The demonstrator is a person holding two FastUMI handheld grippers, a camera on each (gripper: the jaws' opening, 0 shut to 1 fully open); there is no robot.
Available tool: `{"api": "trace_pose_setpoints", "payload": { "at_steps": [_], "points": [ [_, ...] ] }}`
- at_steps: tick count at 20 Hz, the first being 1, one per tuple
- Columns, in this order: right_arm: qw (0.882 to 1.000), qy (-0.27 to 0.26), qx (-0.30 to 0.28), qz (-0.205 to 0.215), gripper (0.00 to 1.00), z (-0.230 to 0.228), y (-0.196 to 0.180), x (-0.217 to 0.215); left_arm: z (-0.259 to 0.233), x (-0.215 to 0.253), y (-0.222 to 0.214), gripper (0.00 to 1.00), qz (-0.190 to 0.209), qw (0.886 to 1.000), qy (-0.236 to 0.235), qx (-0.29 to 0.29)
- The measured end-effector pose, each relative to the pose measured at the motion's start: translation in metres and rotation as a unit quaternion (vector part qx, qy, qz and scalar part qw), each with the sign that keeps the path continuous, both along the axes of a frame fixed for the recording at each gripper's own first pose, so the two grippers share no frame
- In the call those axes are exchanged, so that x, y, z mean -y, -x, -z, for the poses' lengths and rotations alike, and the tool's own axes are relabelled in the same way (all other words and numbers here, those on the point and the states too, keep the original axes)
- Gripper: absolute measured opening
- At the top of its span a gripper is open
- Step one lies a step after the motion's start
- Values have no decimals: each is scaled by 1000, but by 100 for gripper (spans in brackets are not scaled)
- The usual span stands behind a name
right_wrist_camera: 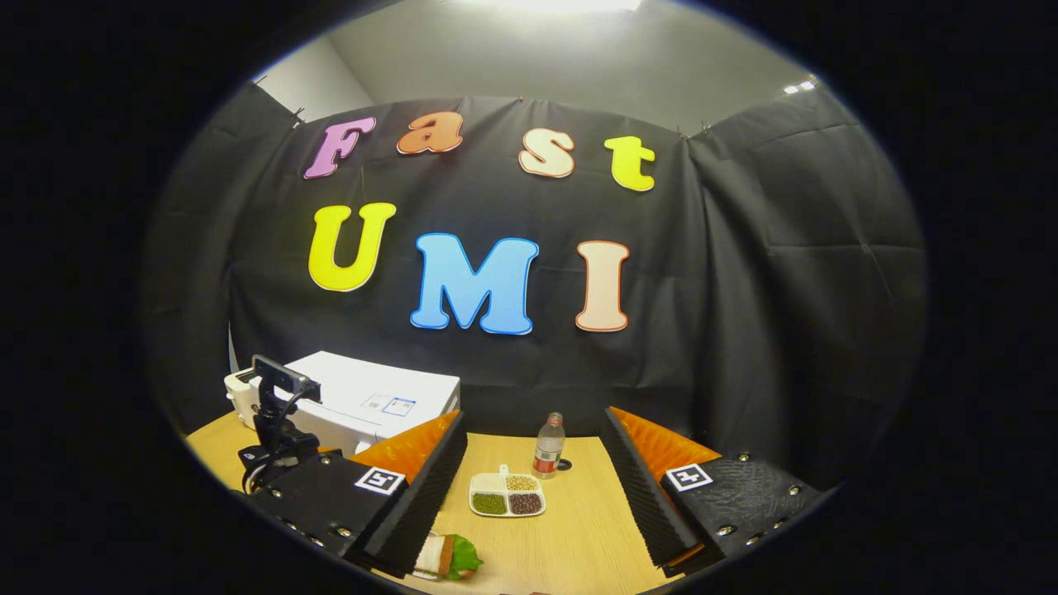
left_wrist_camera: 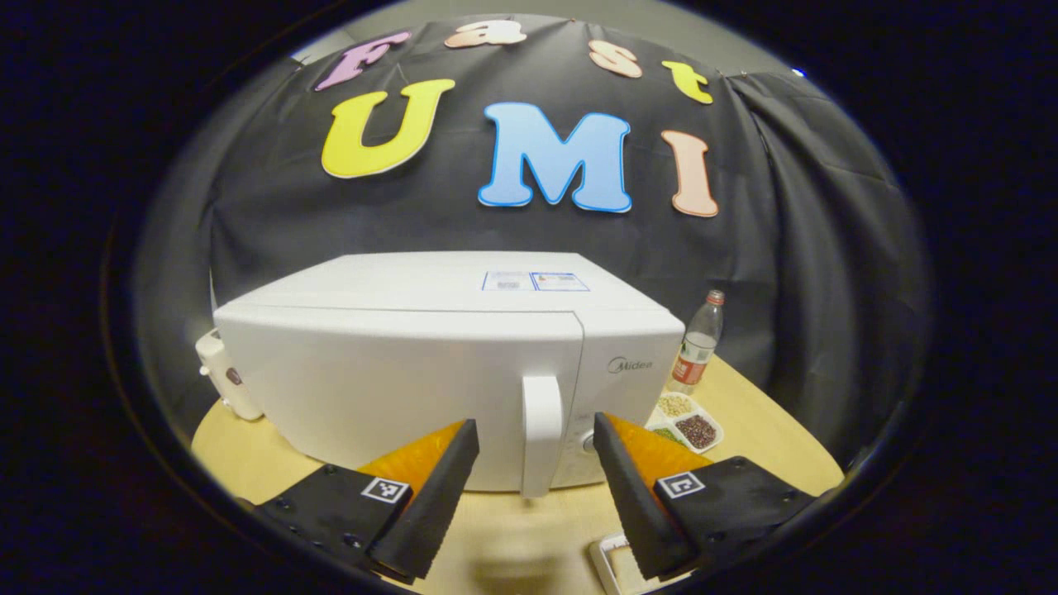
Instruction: Open the microwave oven with the left hand, put the food in, and close the microwave oven.
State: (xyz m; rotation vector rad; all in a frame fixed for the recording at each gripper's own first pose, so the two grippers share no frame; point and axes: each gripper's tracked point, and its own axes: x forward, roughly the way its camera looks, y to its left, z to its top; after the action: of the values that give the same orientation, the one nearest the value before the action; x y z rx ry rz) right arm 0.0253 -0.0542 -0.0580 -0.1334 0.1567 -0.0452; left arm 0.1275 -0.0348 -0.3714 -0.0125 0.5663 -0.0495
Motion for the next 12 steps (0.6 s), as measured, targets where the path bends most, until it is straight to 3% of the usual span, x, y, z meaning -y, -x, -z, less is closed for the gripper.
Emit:
{"api": "trace_pose_setpoints", "payload": {
  "at_steps": [1, 4, 6, 9, 11, 12],
  "points": [
    [1000, 2, -4, 2, 99, 3, 1, 2, 5, -3, -4, 90, -5, 1000, -5, -3],
    [1000, 4, -10, 8, 98, 7, 3, 9, 19, 6, -6, 58, 5, 1000, 9, -21],
    [1000, 2, -12, 9, 99, 8, 2, 10, 18, 8, -7, 37, 21, 999, -22, -15],
    [1000, -3, -13, 8, 99, 7, 1, 9, 19, 8, -7, 32, 14, 1000, -15, -20],
    [1000, -8, -15, 5, 99, 9, 0, 6, 22, 8, -5, 25, 22, 999, -19, -23],
    [1000, -9, -16, 3, 99, 10, 2, 5, 19, 8, -4, 17, 26, 999, -22, -23]
  ]
}}
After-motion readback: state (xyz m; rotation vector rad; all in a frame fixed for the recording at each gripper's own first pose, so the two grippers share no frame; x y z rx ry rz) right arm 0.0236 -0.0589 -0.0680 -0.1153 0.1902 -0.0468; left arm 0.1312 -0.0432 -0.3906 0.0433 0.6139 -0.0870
